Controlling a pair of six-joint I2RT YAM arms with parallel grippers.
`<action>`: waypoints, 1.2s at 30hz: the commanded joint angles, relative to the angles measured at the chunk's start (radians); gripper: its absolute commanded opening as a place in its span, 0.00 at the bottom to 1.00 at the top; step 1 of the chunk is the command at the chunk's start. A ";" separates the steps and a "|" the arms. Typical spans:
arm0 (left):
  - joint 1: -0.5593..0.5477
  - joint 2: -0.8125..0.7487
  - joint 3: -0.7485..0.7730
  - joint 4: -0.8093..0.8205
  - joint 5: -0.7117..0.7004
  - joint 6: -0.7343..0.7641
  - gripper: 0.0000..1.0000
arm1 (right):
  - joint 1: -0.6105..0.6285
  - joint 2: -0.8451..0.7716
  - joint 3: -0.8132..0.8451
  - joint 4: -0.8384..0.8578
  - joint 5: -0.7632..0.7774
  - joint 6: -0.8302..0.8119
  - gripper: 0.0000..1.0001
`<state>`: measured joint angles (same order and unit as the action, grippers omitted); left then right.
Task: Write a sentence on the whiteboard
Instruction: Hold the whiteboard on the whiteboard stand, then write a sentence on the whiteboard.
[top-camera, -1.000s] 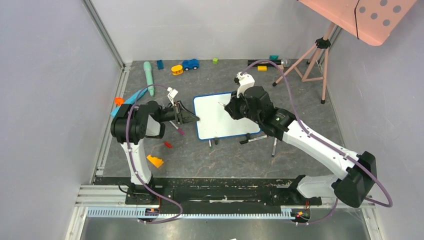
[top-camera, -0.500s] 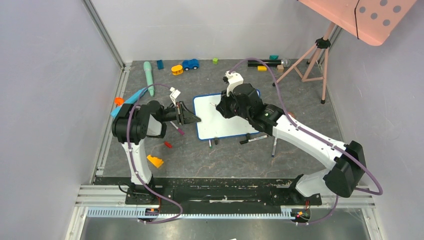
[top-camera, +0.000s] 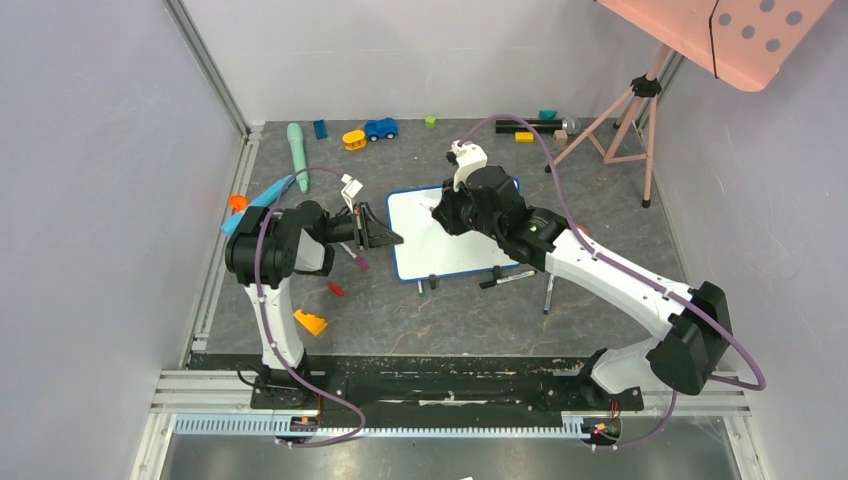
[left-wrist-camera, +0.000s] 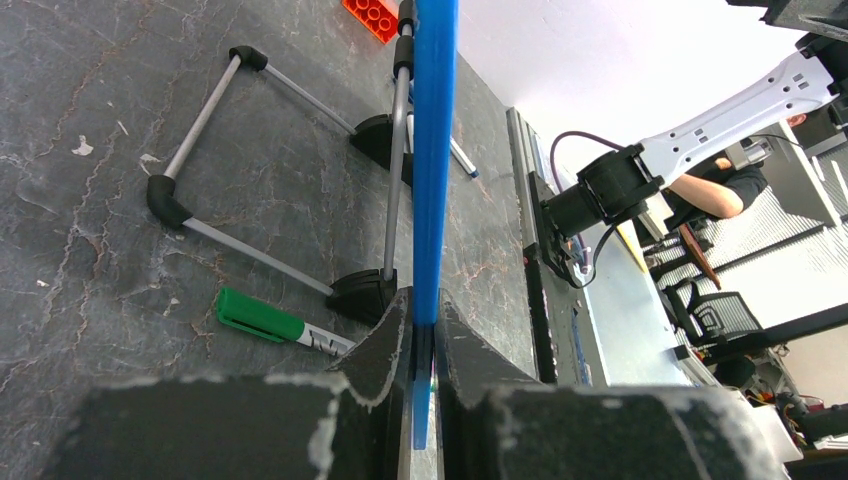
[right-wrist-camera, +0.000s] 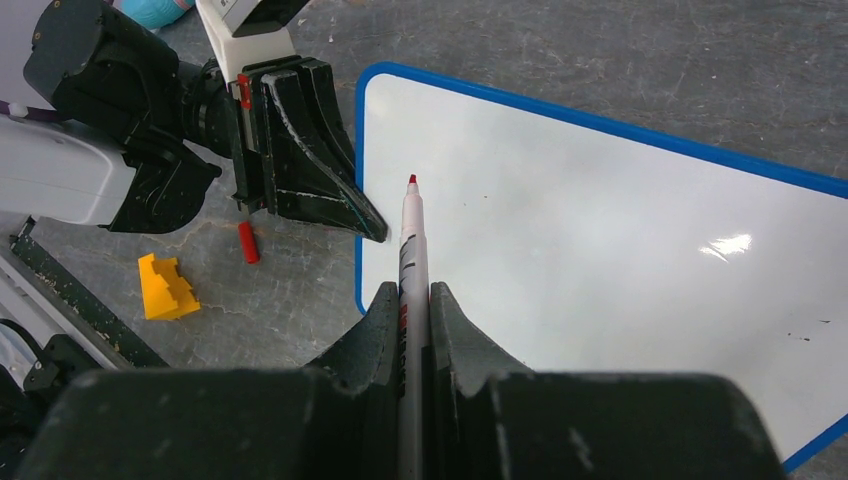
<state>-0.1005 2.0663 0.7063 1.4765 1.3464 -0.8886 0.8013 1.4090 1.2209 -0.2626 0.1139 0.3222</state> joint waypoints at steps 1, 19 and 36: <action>-0.008 0.000 0.009 0.080 0.022 0.004 0.02 | 0.006 -0.010 0.038 0.036 0.023 -0.007 0.00; -0.006 0.007 -0.011 0.080 -0.019 0.011 0.02 | 0.014 -0.012 0.046 0.002 0.098 0.011 0.00; 0.004 0.007 -0.014 0.080 -0.029 0.013 0.02 | 0.095 0.116 0.196 -0.051 0.192 -0.049 0.00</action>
<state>-0.0998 2.0666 0.6861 1.4868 1.3109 -0.8886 0.8791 1.4967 1.3575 -0.3164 0.2943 0.3054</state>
